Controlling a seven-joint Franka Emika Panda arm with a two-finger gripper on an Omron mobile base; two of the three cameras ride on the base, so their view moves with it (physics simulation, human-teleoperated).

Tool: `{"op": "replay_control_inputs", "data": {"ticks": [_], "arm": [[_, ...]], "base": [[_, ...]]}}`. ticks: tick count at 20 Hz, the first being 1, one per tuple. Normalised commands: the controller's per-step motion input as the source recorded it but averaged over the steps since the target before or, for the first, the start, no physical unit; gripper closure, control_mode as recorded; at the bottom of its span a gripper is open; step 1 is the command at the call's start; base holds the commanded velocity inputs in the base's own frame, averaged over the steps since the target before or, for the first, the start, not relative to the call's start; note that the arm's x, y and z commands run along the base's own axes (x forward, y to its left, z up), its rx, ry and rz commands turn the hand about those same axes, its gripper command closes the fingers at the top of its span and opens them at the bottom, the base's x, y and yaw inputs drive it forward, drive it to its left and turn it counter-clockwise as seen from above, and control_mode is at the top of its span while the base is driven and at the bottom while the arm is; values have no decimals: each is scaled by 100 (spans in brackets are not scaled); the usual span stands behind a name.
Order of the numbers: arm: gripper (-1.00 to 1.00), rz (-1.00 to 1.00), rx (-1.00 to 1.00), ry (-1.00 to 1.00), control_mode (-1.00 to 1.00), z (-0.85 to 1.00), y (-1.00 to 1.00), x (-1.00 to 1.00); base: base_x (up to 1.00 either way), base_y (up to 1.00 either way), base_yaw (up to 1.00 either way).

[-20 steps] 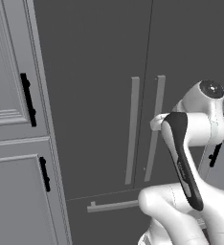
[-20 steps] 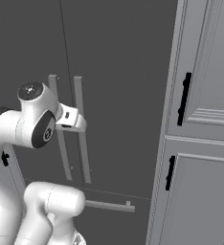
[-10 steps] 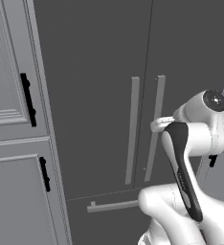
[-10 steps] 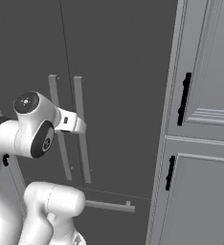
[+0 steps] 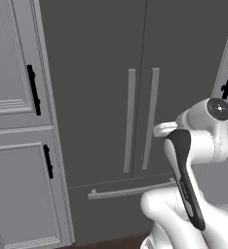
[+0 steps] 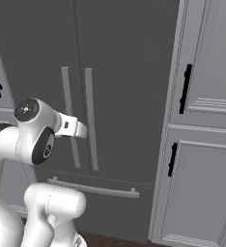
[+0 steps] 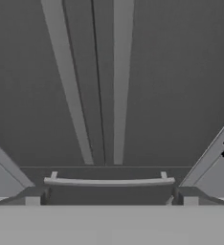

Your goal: Take the strawberry from the fridge and place it on top of the pancake, located on the dining counter.

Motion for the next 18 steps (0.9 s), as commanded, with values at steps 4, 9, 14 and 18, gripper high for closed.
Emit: {"op": "replay_control_inputs", "data": {"ticks": [4,9,14,18], "arm": [[-100,0,0,0,100,0,0,0],[-100,0,0,0,100,0,0,0],[-100,0,0,0,100,0,0,0],[-100,0,0,0,100,0,0,0]], "base": [[-48,20,0],[-34,42,0],[0,53,0],[-9,-1,0]]}}
